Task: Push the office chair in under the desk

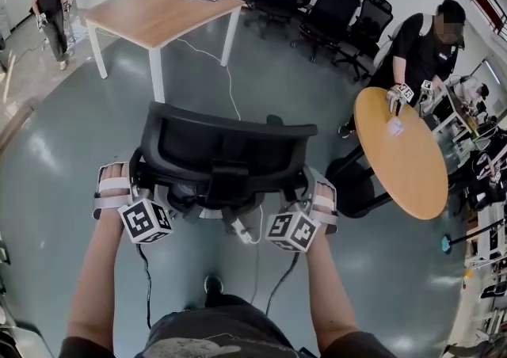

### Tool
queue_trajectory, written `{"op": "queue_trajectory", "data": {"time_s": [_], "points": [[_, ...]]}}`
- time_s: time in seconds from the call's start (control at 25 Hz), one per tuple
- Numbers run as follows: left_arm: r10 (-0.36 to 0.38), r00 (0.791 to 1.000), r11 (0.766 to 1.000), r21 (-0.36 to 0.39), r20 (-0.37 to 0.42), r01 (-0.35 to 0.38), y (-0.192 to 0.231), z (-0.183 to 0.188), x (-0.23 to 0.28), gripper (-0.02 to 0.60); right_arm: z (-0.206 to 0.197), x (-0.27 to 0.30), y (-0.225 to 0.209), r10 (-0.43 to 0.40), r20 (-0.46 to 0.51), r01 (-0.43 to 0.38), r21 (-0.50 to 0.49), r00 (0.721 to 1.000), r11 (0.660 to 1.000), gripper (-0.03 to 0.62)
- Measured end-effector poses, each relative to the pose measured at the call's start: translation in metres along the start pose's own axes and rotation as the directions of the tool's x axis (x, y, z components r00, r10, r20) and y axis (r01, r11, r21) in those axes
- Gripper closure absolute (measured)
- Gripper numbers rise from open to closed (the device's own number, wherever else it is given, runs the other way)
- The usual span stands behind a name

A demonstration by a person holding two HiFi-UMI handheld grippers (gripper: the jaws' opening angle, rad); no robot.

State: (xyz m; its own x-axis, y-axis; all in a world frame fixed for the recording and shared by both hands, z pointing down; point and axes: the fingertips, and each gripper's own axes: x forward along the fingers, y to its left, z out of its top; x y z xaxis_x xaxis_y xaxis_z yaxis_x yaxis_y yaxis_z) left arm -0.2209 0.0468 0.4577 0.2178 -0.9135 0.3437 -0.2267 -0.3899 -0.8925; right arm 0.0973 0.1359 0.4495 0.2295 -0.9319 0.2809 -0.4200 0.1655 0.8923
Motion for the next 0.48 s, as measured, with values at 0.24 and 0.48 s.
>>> {"op": "queue_trajectory", "data": {"time_s": [0.24, 0.48], "points": [[0.019, 1.0, 1.0, -0.005, -0.012, -0.019, -0.003, 0.002, 0.025, 0.287, -0.003, 0.034, -0.002, 0.0, 0.019, 0.0, -0.01, 1.0, 1.0, 0.344], [0.023, 1.0, 1.0, -0.012, -0.02, -0.023, 0.008, 0.006, 0.041, 0.284, 0.003, 0.053, -0.014, -0.003, 0.027, 0.004, -0.012, 1.0, 1.0, 0.342]]}}
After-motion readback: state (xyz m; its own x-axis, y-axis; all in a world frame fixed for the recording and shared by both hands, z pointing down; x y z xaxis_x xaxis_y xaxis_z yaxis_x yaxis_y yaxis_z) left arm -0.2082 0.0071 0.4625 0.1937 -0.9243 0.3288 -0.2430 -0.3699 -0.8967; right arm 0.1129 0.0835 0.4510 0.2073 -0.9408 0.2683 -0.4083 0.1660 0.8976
